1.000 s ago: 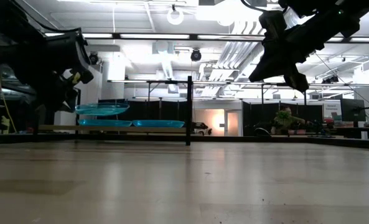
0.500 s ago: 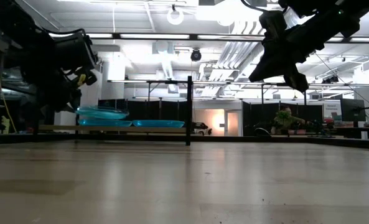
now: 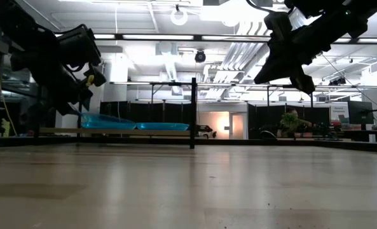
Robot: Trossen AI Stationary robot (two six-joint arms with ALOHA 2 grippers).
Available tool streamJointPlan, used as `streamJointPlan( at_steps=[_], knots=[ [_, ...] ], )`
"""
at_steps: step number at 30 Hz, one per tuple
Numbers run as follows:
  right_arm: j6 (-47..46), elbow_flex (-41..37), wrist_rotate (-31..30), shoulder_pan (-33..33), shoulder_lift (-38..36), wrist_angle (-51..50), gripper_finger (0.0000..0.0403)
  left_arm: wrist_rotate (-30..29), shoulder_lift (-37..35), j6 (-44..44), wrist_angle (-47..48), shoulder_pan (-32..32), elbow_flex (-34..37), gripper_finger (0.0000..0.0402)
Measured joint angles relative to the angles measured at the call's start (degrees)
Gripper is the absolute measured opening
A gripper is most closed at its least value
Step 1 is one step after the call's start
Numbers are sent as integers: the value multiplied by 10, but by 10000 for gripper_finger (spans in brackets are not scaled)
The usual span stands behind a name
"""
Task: Place and stack plates onto a shelf
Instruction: Stack the blue plate on top of the blue plate on the shelf, then return to Home Position
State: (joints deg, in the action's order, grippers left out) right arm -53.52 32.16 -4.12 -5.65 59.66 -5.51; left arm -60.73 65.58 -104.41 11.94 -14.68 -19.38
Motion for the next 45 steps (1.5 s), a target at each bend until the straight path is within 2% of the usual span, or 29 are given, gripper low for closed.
streamJointPlan(
  at_steps=[5, 11, 17, 21, 24, 27, 31, 34, 38, 42, 45],
  knots=[
    [0, 0, 0, 0, 0, 0, 0, 26, 0, 35, -11, 1, 0, 114],
    [-4, 0, -1, 0, 0, 0, 0, 49, 0, 27, -8, 1, 0, 142],
    [-8, 0, -1, 0, 0, 0, 0, 116, -4, 23, 18, 1, 0, 153],
    [-17, 0, -1, 0, 0, 0, 0, 122, -36, 13, 44, 1, 0, 154],
    [-17, 0, -1, 0, 0, 0, 0, 130, -77, 39, 49, 2, 0, 154],
    [-17, 0, -1, 0, 0, 0, 0, 170, -122, 97, 39, 12, 0, 154],
    [-17, 0, 0, 0, 0, 4, 0, 242, -180, 227, -9, 47, 0, 154],
    [-16, 0, -10, 0, 0, 10, 0, 278, -209, 331, -105, 83, 0, 154],
    [-6, 0, -30, 0, 0, 44, 0, 328, -218, 479, -318, 119, 0, 151],
    [13, 0, -33, 0, 0, 106, 0, 355, -219, 650, -509, 134, -1, 118],
    [31, 0, -32, 0, 0, 147, 0, 385, -231, 737, -508, 134, -19, 64]
  ],
)
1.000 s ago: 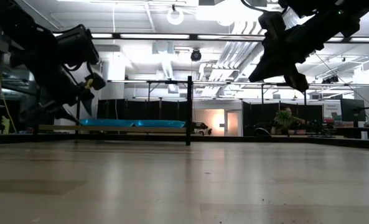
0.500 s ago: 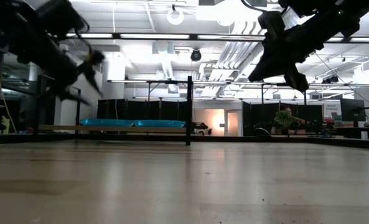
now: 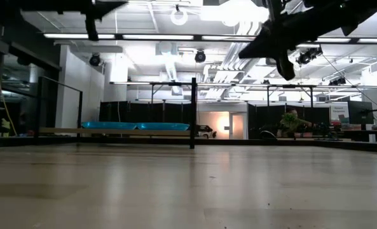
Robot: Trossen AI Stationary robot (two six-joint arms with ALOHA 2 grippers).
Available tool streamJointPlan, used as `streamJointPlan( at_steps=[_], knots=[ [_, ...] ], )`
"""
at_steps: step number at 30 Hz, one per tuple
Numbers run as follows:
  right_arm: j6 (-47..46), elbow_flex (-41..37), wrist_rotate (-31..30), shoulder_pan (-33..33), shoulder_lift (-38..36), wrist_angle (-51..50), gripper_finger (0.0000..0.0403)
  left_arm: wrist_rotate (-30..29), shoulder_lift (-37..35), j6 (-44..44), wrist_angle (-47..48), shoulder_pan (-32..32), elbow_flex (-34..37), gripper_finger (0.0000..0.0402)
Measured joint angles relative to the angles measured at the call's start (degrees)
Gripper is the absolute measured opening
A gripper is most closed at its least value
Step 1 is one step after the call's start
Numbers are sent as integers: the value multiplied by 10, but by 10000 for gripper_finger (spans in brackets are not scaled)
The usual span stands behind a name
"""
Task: Place and stack plates onto a shelf
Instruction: Return to Home Position
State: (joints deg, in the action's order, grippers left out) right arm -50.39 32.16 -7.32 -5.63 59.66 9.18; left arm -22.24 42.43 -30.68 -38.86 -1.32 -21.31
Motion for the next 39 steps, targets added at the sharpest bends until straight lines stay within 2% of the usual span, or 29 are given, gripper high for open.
streamJointPlan(
  at_steps=[3, 5, 8, 14, 17, 26, 34, 39],
  knots=[
    [14, 0, 1, 0, 0, 21, 0, 61, -23, 44, 69, 0, -34, 11],
    [16, 0, 3, 0, 0, 31, 0, 109, -39, 61, 132, 0, -48, 10],
    [29, 0, 22, 0, 0, 46, 0, 160, -64, 91, 177, 0, -57, 2],
    [28, 0, 65, 0, -2, 120, 0, 184, -108, 143, 271, 0, -56, 1],
    [26, 0, 68, 0, -3, 156, 0, 203, -125, 148, 260, 0, -32, 0],
    [24, 0, 63, 0, -41, 175, 0, 211, -197, 112, 102, 10, 124, 0],
    [30, 0, 39, 0, -88, 173, 0, 212, -272, 69, 110, 12, 206, 0],
    [57, 0, 46, 0, -122, 145, 0, 214, -298, 71, 172, 14, 206, 0]
  ],
)
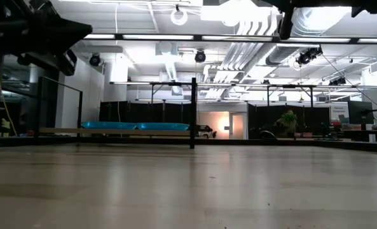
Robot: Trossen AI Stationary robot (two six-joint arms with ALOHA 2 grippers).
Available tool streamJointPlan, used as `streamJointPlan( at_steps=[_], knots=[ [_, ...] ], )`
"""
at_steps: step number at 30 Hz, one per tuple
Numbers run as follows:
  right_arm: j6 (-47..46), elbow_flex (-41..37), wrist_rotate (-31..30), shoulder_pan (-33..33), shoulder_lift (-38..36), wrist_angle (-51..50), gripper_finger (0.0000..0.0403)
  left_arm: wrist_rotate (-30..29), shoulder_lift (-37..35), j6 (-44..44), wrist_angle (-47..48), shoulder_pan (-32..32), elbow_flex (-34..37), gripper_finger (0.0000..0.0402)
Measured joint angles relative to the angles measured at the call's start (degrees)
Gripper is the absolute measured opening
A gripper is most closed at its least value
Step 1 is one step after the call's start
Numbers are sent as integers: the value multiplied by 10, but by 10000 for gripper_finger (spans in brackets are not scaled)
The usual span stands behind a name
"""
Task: Place and stack plates onto a shelf
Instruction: Return to Home Position
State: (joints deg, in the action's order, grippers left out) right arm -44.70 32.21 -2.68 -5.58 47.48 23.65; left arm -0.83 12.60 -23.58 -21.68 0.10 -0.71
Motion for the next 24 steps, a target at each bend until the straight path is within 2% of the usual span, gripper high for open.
streamJointPlan(
  at_steps=[4, 8, 11, 17, 22, 24],
  knots=[
    [24, 0, 29, 11, -23, -68, 0, 2, -3, -50, 23, 0, 0, 0],
    [47, -35, 16, 52, -50, -93, 0, 10, -2, -113, 30, 0, 0, 0],
    [51, -92, -17, 93, -89, -73, 0, 7, -2, -117, 30, 0, 0, 0],
    [61, -232, -74, 160, -188, 34, 0, 4, -3, -118, 30, 0, 0, 1],
    [87, -310, -78, 155, -269, 53, 0, 4, -3, -118, 30, 0, 0, 1],
    [94, -316, -77, 143, -298, 22, 0, 4, -3, -118, 30, 0, 0, 1]
  ],
)
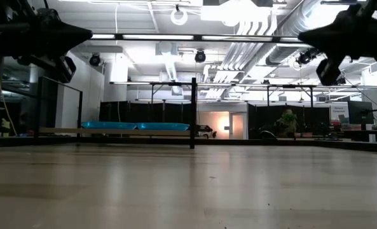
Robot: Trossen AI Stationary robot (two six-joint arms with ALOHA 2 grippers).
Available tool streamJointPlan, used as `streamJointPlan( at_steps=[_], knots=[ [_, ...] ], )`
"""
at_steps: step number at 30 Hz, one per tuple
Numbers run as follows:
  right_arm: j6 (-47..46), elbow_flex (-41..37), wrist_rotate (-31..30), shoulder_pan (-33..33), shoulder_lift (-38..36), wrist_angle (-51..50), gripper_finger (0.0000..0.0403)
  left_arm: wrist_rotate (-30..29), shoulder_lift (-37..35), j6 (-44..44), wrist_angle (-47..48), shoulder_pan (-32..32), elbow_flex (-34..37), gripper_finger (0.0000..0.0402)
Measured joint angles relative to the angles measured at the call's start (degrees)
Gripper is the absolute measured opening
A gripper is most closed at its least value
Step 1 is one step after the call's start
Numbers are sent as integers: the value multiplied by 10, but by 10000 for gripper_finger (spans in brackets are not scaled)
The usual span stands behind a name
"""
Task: Place and stack plates onto a shelf
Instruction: Return to Home Position
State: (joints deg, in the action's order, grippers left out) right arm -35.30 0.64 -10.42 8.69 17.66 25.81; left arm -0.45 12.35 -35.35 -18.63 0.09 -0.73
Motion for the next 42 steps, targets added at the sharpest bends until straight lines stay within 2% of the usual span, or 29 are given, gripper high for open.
streamJointPlan(
  at_steps=[8, 20, 42],
  knots=[
    [130, -1, -3, -30, -79, -98, 0, 0, 0, 0, 0, 0, 0, 1],
    [128, -1, -15, -31, -82, -181, 0, 0, 0, 0, 0, 0, 0, 1],
    [128, -1, -14, -31, -82, -201, 0, 0, 0, 0, 0, 0, 0, 1]
  ],
)
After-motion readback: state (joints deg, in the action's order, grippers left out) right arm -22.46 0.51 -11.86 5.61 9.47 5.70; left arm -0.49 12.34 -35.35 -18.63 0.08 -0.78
